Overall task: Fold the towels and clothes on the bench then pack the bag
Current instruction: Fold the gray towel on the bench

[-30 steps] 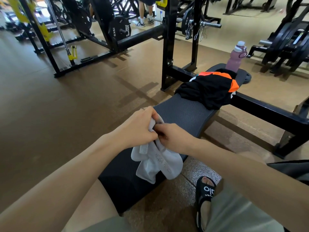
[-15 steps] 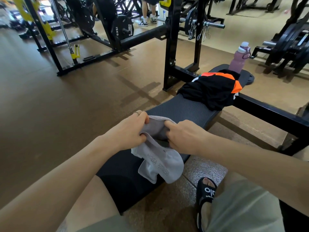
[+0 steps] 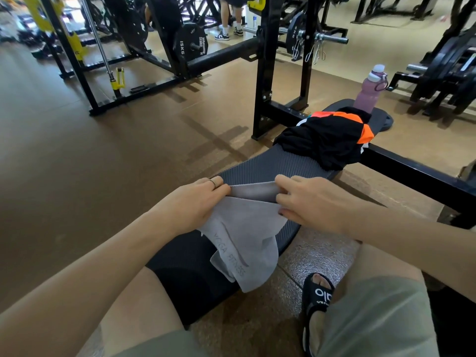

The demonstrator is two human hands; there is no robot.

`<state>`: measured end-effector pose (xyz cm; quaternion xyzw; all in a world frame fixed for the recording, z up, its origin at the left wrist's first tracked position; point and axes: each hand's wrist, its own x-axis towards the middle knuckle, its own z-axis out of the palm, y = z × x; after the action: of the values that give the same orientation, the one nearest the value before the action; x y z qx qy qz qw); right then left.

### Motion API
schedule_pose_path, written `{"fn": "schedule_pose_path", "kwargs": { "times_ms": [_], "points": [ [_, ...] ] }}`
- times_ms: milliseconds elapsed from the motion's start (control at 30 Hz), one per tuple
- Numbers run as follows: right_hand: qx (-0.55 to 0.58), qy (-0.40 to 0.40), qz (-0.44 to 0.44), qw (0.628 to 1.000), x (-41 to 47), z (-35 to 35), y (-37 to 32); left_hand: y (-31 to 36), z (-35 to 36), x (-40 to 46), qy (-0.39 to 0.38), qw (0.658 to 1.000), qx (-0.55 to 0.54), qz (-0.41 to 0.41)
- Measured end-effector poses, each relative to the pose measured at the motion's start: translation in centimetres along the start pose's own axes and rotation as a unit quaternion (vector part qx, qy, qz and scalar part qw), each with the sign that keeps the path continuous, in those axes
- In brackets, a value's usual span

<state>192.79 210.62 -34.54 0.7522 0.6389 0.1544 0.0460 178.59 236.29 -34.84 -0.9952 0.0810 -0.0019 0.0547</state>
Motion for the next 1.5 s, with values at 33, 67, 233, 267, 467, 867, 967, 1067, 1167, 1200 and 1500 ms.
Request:
{"fn": "schedule_pose_path", "kwargs": {
  "times_ms": [33,67,233,267,467,867,967,1067,1167,1200,1500],
  "points": [
    [-0.013,-0.012,0.004,1.0,0.0,0.4,0.5,-0.1,0.0,0.1,0.001,1.0,0.006,0.004],
    [-0.019,-0.017,0.009,1.0,0.0,0.6,0.9,-0.2,0.1,0.2,0.001,1.0,0.008,0.005],
    [0.081,0.082,0.109,0.987,0.9,-0.6,2.9,-1.0,0.6,-0.4,-0.013,1.0,-0.01,-0.013],
    [0.096,0.095,0.127,0.983,1.0,-0.9,3.1,-1.2,0.8,-0.7,-0.008,1.0,-0.016,-0.014],
    [0.101,0.079,0.169,0.977,1.8,-2.5,3.9,-2.0,2.0,-2.7,-0.011,0.999,0.01,-0.043],
    [0.113,0.007,0.26,0.959,1.5,-2.4,5.2,-3.1,-1.5,-3.1,0.125,0.975,-0.161,-0.09],
    [0.131,-0.005,0.308,0.942,2.1,-2.7,5.5,-3.2,-2.1,-2.9,0.131,0.978,-0.133,-0.087],
    [0.111,0.011,0.325,0.939,2.5,-3.2,5.3,-3.0,-2.4,-2.6,0.148,0.978,-0.109,-0.098],
    [0.031,0.024,0.27,0.962,2.2,-3.4,5.0,-3.3,-2.4,-2.7,0.169,0.969,-0.135,-0.122],
    [0.027,0.024,0.252,0.967,2.0,-3.4,5.1,-3.4,-2.4,-2.8,0.171,0.966,-0.143,-0.128],
    [0.213,0.03,0.32,0.922,1.4,-2.8,6.7,-4.4,-2.7,-3.2,0.165,0.97,-0.122,-0.129]
  ]
}}
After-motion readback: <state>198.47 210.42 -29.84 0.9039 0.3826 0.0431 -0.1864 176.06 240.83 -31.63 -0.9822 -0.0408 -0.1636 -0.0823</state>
